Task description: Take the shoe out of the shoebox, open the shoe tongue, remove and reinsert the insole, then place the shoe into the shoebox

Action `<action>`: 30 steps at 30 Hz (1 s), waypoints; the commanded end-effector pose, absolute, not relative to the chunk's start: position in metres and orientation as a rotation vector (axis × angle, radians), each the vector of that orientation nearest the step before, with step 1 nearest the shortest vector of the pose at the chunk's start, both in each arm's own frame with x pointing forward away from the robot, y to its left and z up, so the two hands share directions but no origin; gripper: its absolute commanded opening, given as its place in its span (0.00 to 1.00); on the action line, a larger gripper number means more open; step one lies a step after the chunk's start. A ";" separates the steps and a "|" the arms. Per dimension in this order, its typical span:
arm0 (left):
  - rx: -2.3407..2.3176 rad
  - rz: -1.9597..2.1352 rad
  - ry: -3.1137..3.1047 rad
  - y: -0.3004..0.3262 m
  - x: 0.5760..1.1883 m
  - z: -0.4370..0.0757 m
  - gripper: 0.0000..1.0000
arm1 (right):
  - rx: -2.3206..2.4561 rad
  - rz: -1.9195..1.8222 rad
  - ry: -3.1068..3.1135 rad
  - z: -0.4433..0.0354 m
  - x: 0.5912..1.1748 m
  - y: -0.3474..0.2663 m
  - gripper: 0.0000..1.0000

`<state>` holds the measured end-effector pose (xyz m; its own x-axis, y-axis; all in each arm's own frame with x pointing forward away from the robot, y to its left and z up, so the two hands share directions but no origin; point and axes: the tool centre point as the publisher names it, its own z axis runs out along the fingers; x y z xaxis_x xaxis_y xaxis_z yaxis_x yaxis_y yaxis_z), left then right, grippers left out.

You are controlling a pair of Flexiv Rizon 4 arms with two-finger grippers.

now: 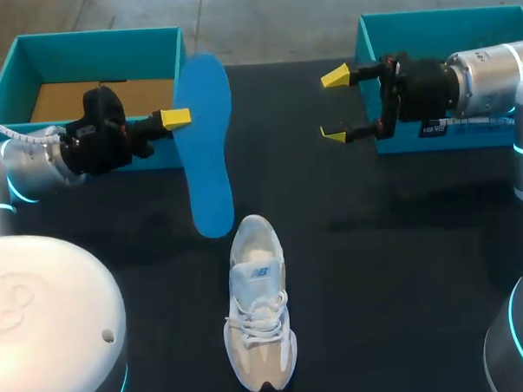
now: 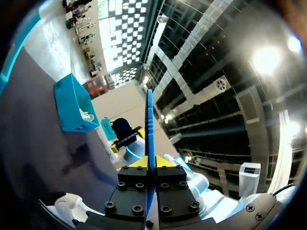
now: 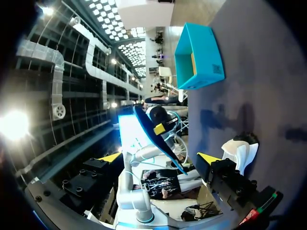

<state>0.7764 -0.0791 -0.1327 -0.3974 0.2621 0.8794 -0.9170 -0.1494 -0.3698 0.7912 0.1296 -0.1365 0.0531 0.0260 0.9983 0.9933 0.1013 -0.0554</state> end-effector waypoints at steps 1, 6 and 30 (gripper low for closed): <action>1.220 1.288 -0.844 -0.083 0.772 -0.132 0.00 | -1.180 -1.083 -1.233 -0.136 0.790 0.130 1.00; 1.316 1.165 -0.789 -0.086 0.768 -0.139 0.00 | -1.180 -1.083 -1.233 -0.136 0.790 0.130 1.00; 1.385 1.158 -0.862 -0.089 0.783 -0.164 0.00 | -1.180 -1.083 -1.233 -0.136 0.790 0.130 1.00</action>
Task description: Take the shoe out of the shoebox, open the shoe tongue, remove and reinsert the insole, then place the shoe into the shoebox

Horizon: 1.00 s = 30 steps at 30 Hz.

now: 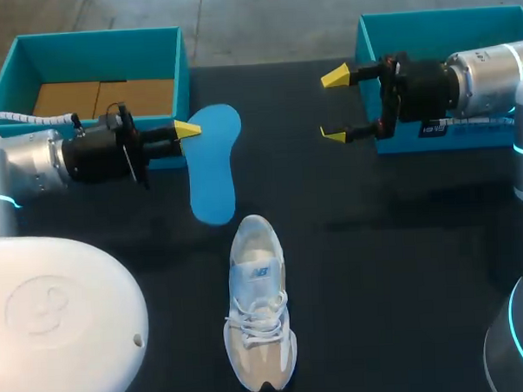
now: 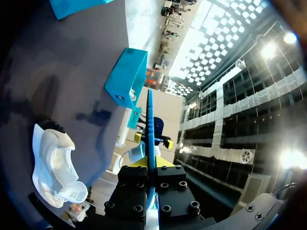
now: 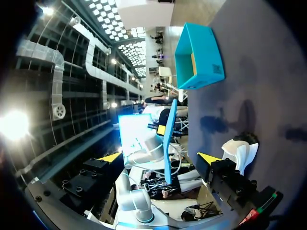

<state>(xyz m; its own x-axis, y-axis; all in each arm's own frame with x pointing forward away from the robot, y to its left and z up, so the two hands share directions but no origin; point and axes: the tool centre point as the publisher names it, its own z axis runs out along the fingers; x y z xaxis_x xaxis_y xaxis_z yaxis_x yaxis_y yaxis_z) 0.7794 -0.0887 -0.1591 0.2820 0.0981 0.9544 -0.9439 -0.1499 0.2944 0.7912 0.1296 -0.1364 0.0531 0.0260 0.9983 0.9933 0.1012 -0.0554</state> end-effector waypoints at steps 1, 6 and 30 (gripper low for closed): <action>1.388 1.163 -0.865 -0.089 0.785 -0.164 0.00 | -1.180 -1.083 -1.233 -0.136 0.790 0.130 1.00; 1.400 1.172 -0.871 -0.089 0.792 -0.167 0.00 | -1.180 -1.083 -1.233 -0.136 0.790 0.130 1.00; 1.411 1.182 -0.908 -0.090 0.796 -0.171 0.00 | -1.272 -0.954 -1.416 -0.122 0.801 0.147 1.00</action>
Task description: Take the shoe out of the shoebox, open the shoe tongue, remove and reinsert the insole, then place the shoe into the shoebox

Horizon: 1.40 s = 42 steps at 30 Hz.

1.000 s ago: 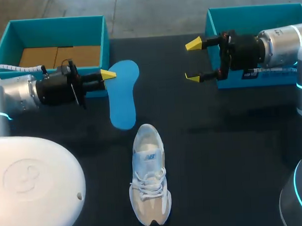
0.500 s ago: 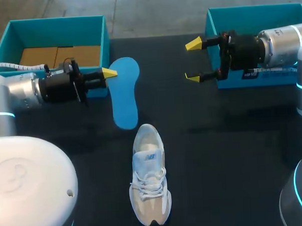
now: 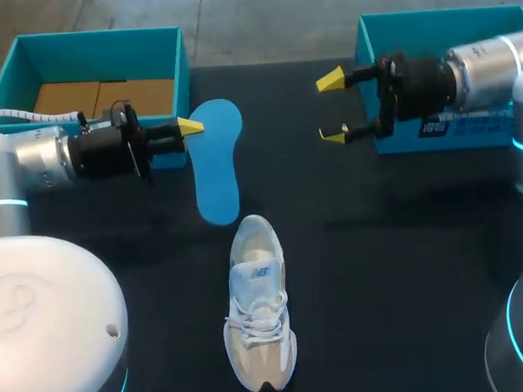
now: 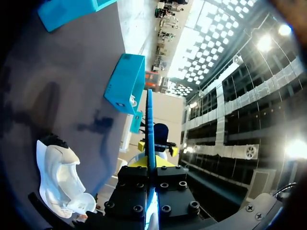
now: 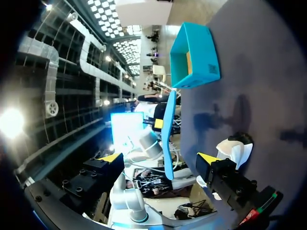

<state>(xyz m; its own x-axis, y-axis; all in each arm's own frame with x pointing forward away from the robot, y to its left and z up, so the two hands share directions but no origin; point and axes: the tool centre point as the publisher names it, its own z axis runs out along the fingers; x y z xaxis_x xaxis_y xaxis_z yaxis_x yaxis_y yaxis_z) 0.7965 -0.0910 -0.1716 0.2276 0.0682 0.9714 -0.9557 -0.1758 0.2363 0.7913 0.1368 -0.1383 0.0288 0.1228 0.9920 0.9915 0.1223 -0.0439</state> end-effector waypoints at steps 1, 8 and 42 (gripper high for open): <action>1.411 1.182 -0.908 -0.090 0.796 -0.171 0.00 | -1.288 -0.930 -1.437 -0.120 0.801 0.150 1.00; 1.411 1.182 -0.908 -0.090 0.796 -0.171 0.00 | -1.390 -0.818 -1.525 -0.104 0.803 0.165 1.00; 1.411 1.182 -0.908 -0.090 0.796 -0.171 0.00 | -1.978 -0.206 -2.014 -0.072 0.776 0.264 1.00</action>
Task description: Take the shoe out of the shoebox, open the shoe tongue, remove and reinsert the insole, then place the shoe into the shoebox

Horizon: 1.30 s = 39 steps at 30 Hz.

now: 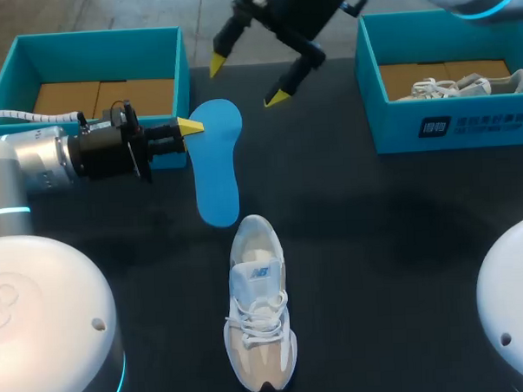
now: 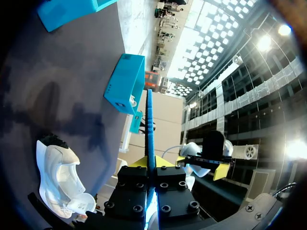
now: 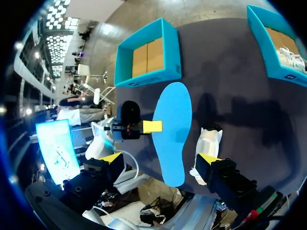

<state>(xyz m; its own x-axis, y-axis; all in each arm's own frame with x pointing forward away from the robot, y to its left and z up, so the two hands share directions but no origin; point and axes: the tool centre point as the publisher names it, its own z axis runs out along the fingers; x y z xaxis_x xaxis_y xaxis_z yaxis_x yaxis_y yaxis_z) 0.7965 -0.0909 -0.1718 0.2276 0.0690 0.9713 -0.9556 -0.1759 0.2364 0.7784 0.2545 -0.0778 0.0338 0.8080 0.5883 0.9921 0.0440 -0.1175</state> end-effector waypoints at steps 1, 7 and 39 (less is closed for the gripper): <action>1.411 1.182 -0.908 -0.090 0.796 -0.171 0.00 | -1.988 -0.191 -2.017 -0.072 0.776 0.266 1.00; 1.411 1.182 -0.908 -0.090 0.796 -0.171 0.00 | -2.071 -0.118 -2.043 -0.072 0.770 0.276 1.00; 1.411 1.182 -0.908 -0.090 0.796 -0.171 0.00 | -2.231 0.014 -2.185 -0.078 0.749 0.315 1.00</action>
<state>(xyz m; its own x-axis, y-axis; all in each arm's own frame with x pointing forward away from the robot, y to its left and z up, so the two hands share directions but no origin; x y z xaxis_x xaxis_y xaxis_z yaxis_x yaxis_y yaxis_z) 0.7965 -0.0906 -0.1718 0.2272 0.0695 0.9714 -0.9558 -0.1755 0.2361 0.7508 0.3143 -0.0798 0.0239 0.9997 0.0060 0.9992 -0.0237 -0.0312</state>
